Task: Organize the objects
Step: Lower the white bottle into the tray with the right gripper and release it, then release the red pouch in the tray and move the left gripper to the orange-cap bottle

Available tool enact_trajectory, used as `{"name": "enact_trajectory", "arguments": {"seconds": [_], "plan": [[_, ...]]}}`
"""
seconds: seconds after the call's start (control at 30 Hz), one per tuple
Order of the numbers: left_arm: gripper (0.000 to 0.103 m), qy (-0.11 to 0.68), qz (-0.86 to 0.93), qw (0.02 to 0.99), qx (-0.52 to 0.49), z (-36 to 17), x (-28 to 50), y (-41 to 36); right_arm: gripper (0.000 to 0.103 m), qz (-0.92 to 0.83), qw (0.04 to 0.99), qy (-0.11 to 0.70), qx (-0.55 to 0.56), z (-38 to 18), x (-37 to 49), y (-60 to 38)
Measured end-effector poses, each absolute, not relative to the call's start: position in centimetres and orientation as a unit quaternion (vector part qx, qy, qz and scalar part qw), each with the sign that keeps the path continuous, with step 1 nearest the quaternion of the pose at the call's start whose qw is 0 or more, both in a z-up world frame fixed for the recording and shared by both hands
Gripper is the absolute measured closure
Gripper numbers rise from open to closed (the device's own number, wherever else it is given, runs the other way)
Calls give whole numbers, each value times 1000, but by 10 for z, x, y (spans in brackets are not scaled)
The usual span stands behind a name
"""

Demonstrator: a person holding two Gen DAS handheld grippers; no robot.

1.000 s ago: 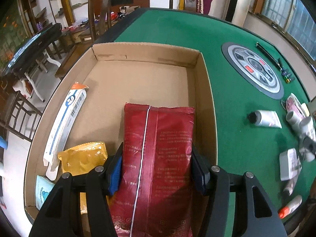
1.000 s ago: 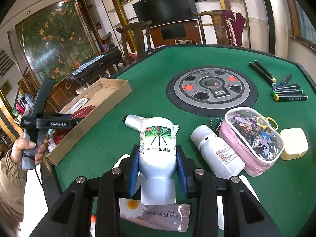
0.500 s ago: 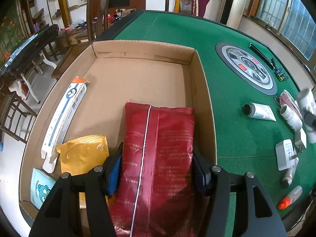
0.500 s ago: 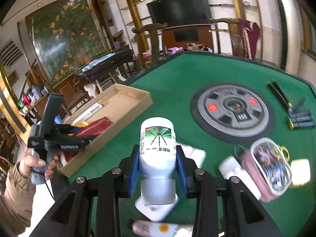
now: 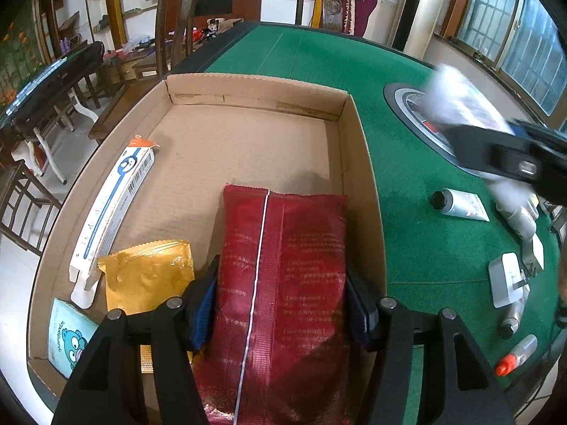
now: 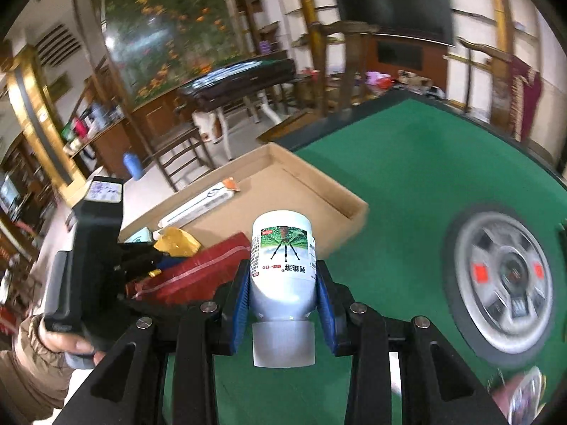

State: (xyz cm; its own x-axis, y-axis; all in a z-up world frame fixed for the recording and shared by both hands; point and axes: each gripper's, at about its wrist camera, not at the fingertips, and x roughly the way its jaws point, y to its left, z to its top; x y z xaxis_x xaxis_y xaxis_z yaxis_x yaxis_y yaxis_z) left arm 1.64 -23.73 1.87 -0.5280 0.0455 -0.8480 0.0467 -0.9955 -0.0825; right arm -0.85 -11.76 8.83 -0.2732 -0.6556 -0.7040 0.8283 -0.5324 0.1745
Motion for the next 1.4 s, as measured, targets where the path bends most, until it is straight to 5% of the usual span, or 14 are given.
{"name": "enact_trajectory", "arguments": {"seconds": [0.57,1.0,1.27,1.4], "plan": [[42,65,-880,-12,471,15,16,-239,66,-759,490,183,387,37,-30,-199],[39,82,-883,-17,462,14,17,-241,63,-772,475,156,392,41,-42,-182],[38,79,-883,-2,462,13,18,-240,54,-794,476,100,364,78,-21,-129],[37,58,-886,20,459,14,21,-233,30,-806,484,57,336,99,4,-72]]}}
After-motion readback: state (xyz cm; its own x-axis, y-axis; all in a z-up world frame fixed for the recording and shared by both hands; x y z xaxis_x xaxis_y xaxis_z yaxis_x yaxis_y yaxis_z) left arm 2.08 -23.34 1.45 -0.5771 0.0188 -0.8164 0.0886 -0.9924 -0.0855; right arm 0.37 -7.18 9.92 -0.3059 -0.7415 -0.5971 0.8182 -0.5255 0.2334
